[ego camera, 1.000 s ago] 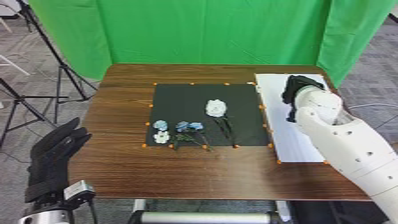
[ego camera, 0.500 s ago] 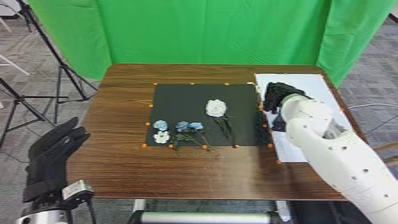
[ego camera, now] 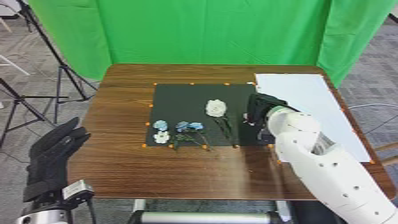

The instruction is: Arrange flowers

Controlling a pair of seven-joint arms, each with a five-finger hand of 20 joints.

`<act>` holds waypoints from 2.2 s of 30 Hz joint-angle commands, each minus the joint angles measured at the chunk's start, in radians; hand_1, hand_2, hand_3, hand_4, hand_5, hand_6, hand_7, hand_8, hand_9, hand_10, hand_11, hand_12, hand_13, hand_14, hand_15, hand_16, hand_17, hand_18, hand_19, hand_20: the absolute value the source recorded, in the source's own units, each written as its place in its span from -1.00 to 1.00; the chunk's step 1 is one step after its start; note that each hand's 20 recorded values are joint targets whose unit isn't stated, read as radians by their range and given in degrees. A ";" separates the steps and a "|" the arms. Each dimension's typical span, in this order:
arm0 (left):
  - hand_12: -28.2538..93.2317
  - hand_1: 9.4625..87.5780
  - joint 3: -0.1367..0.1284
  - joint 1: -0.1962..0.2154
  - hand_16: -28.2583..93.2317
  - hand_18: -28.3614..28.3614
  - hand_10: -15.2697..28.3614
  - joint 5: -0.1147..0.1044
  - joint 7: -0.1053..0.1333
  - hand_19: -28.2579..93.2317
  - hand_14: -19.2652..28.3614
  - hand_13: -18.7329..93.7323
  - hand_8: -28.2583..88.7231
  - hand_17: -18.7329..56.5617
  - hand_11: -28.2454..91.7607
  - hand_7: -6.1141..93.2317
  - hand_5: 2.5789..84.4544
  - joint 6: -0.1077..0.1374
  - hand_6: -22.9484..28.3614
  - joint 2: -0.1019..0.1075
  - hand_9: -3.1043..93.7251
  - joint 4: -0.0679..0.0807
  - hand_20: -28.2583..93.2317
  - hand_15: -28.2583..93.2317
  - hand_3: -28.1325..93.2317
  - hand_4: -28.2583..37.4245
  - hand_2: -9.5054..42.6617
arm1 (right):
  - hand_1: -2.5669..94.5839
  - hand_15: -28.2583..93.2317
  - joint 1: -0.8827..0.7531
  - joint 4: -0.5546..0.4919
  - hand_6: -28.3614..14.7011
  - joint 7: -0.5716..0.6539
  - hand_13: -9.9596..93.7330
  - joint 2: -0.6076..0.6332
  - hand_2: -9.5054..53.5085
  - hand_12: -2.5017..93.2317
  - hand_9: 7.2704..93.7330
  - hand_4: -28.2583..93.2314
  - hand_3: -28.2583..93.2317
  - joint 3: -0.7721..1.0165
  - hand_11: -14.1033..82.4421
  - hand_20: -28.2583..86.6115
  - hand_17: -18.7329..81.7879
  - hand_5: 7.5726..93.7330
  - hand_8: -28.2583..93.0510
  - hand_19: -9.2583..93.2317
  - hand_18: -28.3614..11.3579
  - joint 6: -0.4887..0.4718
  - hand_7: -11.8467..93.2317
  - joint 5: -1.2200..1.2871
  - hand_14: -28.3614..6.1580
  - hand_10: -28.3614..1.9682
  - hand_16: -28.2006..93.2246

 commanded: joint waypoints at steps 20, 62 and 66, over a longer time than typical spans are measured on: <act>-0.41 -0.54 0.002 0.009 -0.80 0.76 0.61 0.007 -0.001 0.41 0.95 -0.21 -0.71 -0.74 0.10 -0.52 -0.06 -0.001 0.30 -0.010 -0.17 -0.004 -0.49 0.50 0.86 -0.61 -0.49 | 0.09 0.71 -0.060 -0.074 0.20 -0.134 0.57 -0.014 -1.00 -0.15 0.77 -1.00 0.76 0.004 -0.26 -0.58 -0.30 0.47 -0.53 0.73 -0.52 -0.060 -0.23 -0.124 0.15 0.40 -0.22; -0.41 -0.54 0.001 0.017 -0.80 0.77 0.61 0.005 -0.001 0.41 0.95 -0.21 -0.71 -0.74 0.10 -0.52 -0.06 0.001 0.29 -0.024 -0.17 0.005 -0.49 0.50 0.85 -0.62 -0.50 | -0.31 0.77 -0.287 -0.323 -0.12 0.015 0.33 0.057 -0.80 -0.61 0.06 -0.97 0.87 0.304 -0.12 -0.52 -0.32 0.05 -0.73 0.71 -0.75 0.285 -0.43 0.342 -0.23 -0.55 -0.32; -0.41 -0.55 -0.011 0.016 -0.80 0.77 0.62 0.005 -0.006 0.41 0.95 -0.21 -0.71 -0.74 0.10 -0.52 -0.06 -0.006 0.29 -0.026 -0.17 0.010 -0.49 0.50 0.84 -0.64 -0.50 | -0.40 0.67 -0.385 -0.328 -0.09 -0.007 0.27 -0.012 -0.62 -0.63 -0.01 -0.96 0.86 0.447 -0.22 -0.56 -0.31 0.03 -0.73 0.65 -0.77 0.408 -0.43 0.636 -0.31 -0.50 -0.36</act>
